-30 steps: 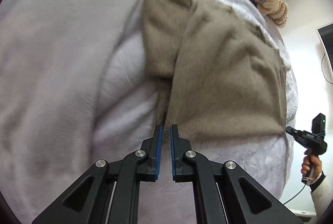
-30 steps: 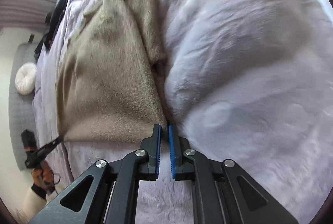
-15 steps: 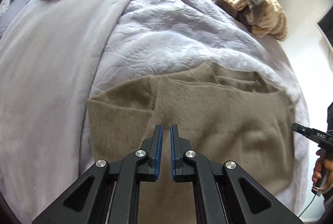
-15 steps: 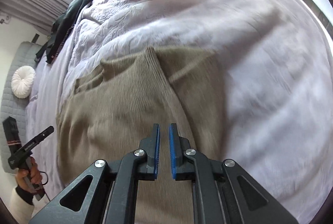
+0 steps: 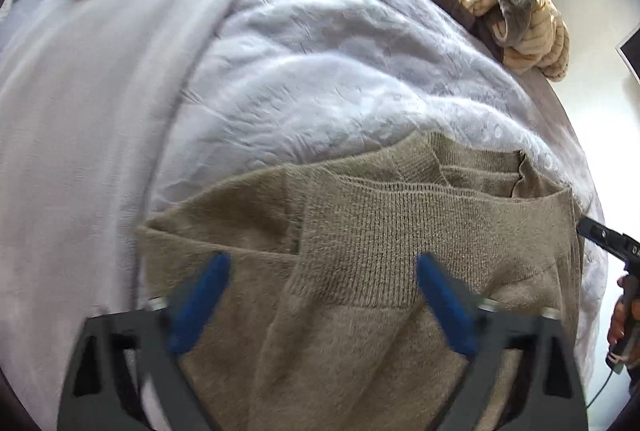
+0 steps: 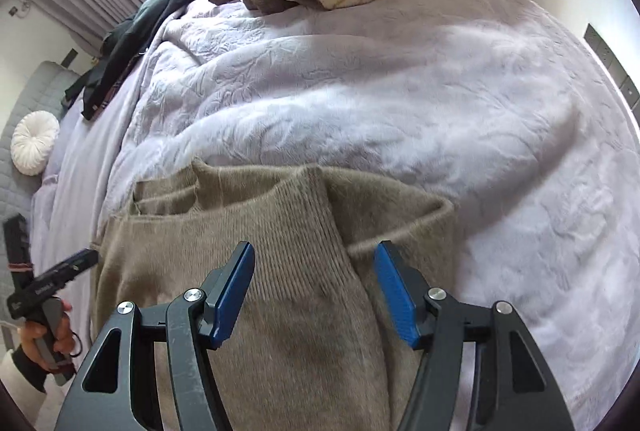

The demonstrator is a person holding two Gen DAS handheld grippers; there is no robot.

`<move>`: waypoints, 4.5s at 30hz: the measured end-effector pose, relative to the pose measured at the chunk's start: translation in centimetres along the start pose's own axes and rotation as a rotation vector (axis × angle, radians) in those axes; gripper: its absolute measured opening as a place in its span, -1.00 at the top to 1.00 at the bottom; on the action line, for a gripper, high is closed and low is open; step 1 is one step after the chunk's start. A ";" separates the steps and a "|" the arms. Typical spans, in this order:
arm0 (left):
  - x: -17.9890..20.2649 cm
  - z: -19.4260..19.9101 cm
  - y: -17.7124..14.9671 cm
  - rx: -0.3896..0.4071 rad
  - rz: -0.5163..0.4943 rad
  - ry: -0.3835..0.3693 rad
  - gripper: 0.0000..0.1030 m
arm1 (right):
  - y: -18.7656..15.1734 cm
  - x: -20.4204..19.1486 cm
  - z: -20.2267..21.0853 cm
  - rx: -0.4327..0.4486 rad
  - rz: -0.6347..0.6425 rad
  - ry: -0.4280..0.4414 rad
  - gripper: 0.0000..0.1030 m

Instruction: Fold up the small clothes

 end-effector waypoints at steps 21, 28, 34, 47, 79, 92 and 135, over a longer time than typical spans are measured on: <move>-2.1 3.7 -1.0 0.178 0.005 0.292 0.00 | 0.6 1.8 -1.3 0.014 -0.109 -0.047 0.61; -0.1 5.6 -2.5 0.126 -0.020 0.036 0.00 | -2.3 -0.5 1.3 0.024 -0.028 0.086 0.61; -1.7 0.7 -5.2 0.078 0.047 0.055 -0.06 | -5.1 1.6 -3.3 -0.016 -0.076 0.039 0.76; -4.2 7.8 -9.5 0.072 0.055 0.156 -0.06 | -8.4 2.2 2.9 -0.013 -0.094 0.007 0.84; 0.0 7.8 -19.2 -0.132 0.129 0.063 -0.05 | -19.8 4.9 6.5 -0.179 -0.274 -0.013 0.78; -0.5 9.9 -20.6 -0.166 0.095 0.109 -0.06 | -20.9 0.8 7.1 -0.228 -0.239 0.015 0.75; -4.8 9.1 -19.7 -0.145 0.164 0.074 -0.91 | -23.1 -11.8 0.8 -0.369 -0.301 0.374 -0.65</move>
Point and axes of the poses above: each gripper's, at about its wrist camera, not at the fingertips, and z roughly against the way its jaws point, x to its right, y to its top, the point moved 1 cm from there along -z, roughly the way its jaws point, and after that the axes turned 5 degrees about -y, right-handed, at the moved point
